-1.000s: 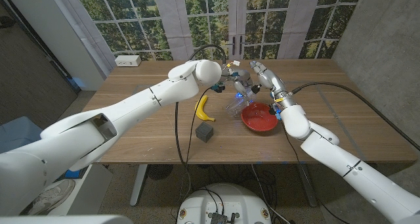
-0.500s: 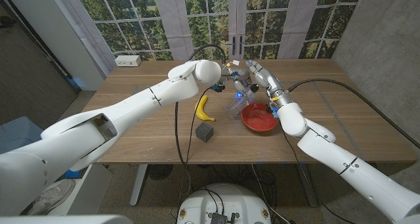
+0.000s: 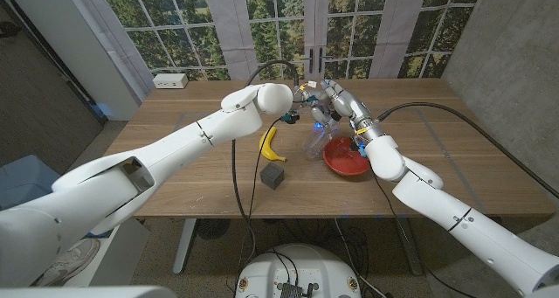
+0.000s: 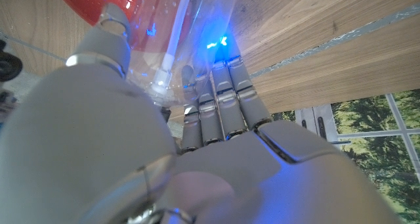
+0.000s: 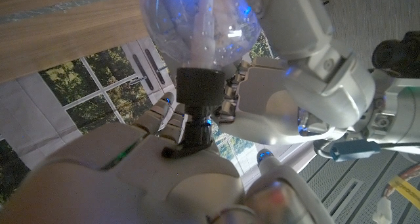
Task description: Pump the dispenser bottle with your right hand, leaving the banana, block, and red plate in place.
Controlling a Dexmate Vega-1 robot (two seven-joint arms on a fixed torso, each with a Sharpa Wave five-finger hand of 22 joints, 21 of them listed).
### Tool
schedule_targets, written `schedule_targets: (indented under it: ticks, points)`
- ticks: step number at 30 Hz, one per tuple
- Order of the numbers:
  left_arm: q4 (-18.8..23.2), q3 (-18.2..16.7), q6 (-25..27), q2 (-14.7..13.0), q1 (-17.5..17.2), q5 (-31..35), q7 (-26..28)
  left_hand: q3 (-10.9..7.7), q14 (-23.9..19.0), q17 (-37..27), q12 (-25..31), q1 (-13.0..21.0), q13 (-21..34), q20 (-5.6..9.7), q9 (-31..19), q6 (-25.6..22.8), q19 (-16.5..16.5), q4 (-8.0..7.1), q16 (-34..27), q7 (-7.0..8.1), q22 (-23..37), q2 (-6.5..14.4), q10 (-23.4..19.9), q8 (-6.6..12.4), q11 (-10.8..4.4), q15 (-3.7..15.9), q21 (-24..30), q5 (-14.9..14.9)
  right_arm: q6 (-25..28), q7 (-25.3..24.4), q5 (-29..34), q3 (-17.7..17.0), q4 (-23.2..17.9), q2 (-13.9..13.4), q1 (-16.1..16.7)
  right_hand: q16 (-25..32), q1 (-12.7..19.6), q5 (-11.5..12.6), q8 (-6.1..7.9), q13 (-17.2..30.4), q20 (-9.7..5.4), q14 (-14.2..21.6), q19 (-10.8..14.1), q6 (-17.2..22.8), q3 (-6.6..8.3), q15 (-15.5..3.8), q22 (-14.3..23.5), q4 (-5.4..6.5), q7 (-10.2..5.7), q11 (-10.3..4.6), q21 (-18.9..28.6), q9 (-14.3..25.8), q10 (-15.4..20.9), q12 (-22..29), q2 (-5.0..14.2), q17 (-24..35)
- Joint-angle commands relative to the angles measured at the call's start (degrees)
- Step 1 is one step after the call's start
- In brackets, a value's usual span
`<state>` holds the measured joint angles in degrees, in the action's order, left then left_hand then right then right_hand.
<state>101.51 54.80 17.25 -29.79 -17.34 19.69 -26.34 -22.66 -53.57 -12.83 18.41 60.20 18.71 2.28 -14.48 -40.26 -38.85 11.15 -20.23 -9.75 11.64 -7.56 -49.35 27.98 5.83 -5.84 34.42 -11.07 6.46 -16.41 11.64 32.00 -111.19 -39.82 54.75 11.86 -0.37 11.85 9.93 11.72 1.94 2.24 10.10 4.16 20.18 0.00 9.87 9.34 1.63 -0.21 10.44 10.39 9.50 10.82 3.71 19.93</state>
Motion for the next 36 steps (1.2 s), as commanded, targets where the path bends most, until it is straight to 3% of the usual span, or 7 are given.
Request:
schedule_targets:
  ticks: [1,11,18,26,28,29,36]
  points:
    - [1.2,-0.1,0.1,-0.5,-0.3,0.7,0.0,-0.78,-14.3,-3.3,0.1,14.7,3.9,8.16,-0.1,-10.1,-1.7,-0.5,-0.6,6.35,0.2,14.3,-14.3,-0.22,-13.37,19.66,0.7,-0.2,-1.0,-3.9,1.2,-1.1,-0.2,0.4,1.7,0.1,0.0,0.3,0.45,0.1,0.0,0.1,0.1,0.3,-0.13,-0.13,0.1,0.27,0.28,-0.04,0.5,0.1,0.3,0.5,2.78,0.0]
    - [2.1,1.6,3.1,-0.6,1.9,3.2,-4.0,-0.39,-15.5,-4.0,0.8,15.3,4.3,8.32,0.3,-11.7,-1.7,-0.53,-1.4,6.02,0.5,13.9,-15.0,-0.66,-12.27,19.65,1.6,-0.3,-7.1,-15.5,2.3,-6.0,2.0,2.4,6.2,0.7,1.0,0.6,1.7,0.1,0.09,2.3,1.5,3.3,-0.17,-0.36,0.1,-0.24,-0.13,0.26,1.0,0.1,2.6,1.3,2.71,-0.7]
    - [2.5,4.1,7.2,0.0,4.4,6.2,-8.5,0.11,-14.9,-4.9,0.8,15.3,5.0,7.82,0.6,-11.3,-0.5,-1.03,-1.7,7.01,0.8,14.1,-14.0,-1.89,-12.95,19.64,2.3,-0.3,-9.1,-21.9,4.6,-8.1,3.7,4.2,7.5,0.7,2.3,0.7,2.42,0.0,0.04,3.3,2.2,6.0,0.6,-0.65,0.0,-1.26,-0.27,0.18,1.1,0.1,3.5,1.5,3.05,-1.6]
    - [2.8,5.0,5.8,-0.4,5.9,8.4,-9.9,0.55,-14.3,-5.8,1.0,15.3,5.7,7.53,0.7,-11.8,0.3,-1.12,-2.0,7.67,1.1,14.3,-13.4,-2.49,-12.92,19.65,3.0,-0.4,-8.6,-21.1,2.4,-10.4,3.6,4.2,8.3,0.6,3.1,0.6,2.7,0.0,0.15,3.8,2.9,7.4,1.1,-0.84,0.1,-1.9,-0.39,0.18,1.3,0.1,3.8,1.5,3.11,-2.2]
    - [-0.3,4.4,-3.9,-0.8,6.9,5.5,-9.1,0.65,-14.6,-6.2,1.1,15.3,5.8,7.6,0.8,-12.0,0.4,-1.2,-2.3,7.83,1.2,14.5,-13.4,-2.57,-12.92,19.64,3.2,-0.4,-9.4,-21.1,2.4,-10.4,4.0,4.2,8.2,0.6,3.1,0.5,2.72,0.0,0.16,3.9,3.0,7.6,1.14,-0.83,0.1,-1.93,-0.55,0.15,1.3,0.1,3.8,1.5,3.11,-2.3]
    - [1.6,4.8,1.0,-0.5,6.5,8.0,-9.8,0.73,-14.8,-6.4,1.0,15.3,5.8,7.67,0.8,-12.1,0.4,-1.2,-2.6,7.84,1.3,14.5,-13.2,-2.69,-13.33,19.64,3.4,-0.4,-9.5,-20.3,1.9,-10.5,3.8,3.8,8.3,0.6,3.1,0.5,2.72,0.0,0.09,3.9,3.0,7.7,1.15,-0.85,0.1,-1.93,-0.55,0.19,1.3,0.1,3.8,1.5,3.11,-2.3]
    - [0.9,3.5,-0.8,0.2,5.1,8.2,-7.8,0.95,-15.0,-7.1,1.0,15.3,5.8,7.98,1.0,-12.4,0.4,-1.16,-3.0,8.27,1.4,14.5,-13.2,-3.06,-13.47,19.64,4.0,-0.4,-9.8,-19.6,1.4,-10.9,3.6,3.7,8.8,0.6,3.1,0.4,2.78,0.0,0.02,4.1,3.2,8.2,1.24,-0.85,0.1,-1.97,-0.38,0.15,1.3,0.1,4.0,1.5,3.14,-2.4]
